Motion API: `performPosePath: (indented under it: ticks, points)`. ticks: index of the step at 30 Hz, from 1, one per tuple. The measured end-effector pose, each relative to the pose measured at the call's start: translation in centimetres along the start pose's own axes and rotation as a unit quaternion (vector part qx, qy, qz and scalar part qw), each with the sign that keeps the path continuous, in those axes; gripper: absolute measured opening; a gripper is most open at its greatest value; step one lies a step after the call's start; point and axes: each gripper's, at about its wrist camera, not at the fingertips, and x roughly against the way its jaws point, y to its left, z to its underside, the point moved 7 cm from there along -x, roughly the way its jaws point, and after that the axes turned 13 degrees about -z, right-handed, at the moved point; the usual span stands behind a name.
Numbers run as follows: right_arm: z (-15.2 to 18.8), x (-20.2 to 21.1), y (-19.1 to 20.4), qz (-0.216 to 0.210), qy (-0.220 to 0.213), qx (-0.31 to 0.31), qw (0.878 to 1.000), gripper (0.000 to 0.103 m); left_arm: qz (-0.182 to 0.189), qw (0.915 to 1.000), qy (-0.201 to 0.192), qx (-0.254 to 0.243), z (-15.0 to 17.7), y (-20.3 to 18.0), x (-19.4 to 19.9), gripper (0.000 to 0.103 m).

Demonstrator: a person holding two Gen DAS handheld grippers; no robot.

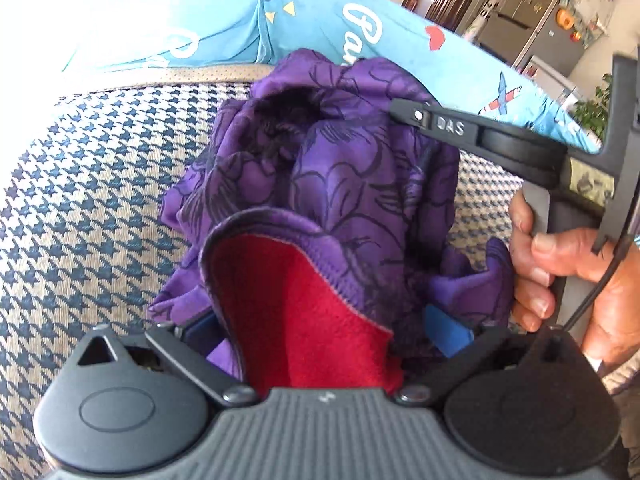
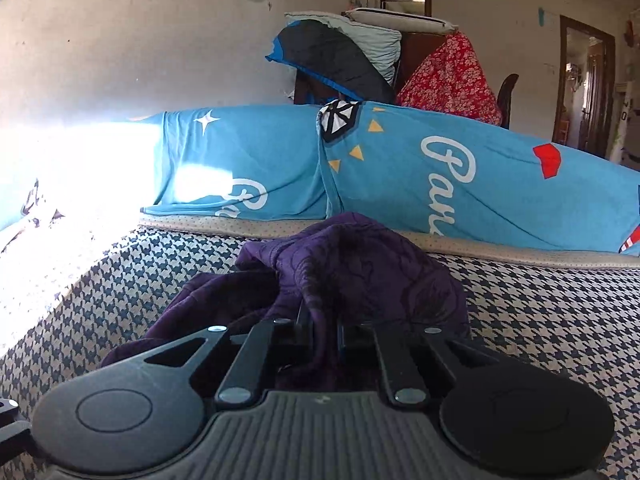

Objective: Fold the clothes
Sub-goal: 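Open the right gripper to release the lining while the left gripper holds the garment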

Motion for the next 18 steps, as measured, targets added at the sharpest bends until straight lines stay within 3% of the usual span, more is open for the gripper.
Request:
performPosePath:
  ticks: [5,9,15,18]
  points:
    - [-0.4,4.0,-3.8,0.042,-0.032,-0.03,0.998,0.009,0.039,0.9976,-0.042,0.037,-1.6,1.1,1.2,0.103]
    - [0.5,6.4,-6.8,0.079,-0.027,-0.045,0.995,0.008,0.073,0.9922,-0.077,0.065,-2.9,1.7,2.1,0.103]
    - [3.0,8.6,-10.4,0.109,0.012,-0.072,0.991,0.007,0.06,0.986,-0.102,0.118,-4.1,4.1,2.0,0.103]
    - [5.0,9.0,-12.1,0.117,0.053,-0.104,0.986,0.006,0.03,0.9865,-0.101,0.125,-5.2,4.2,0.7,0.103]
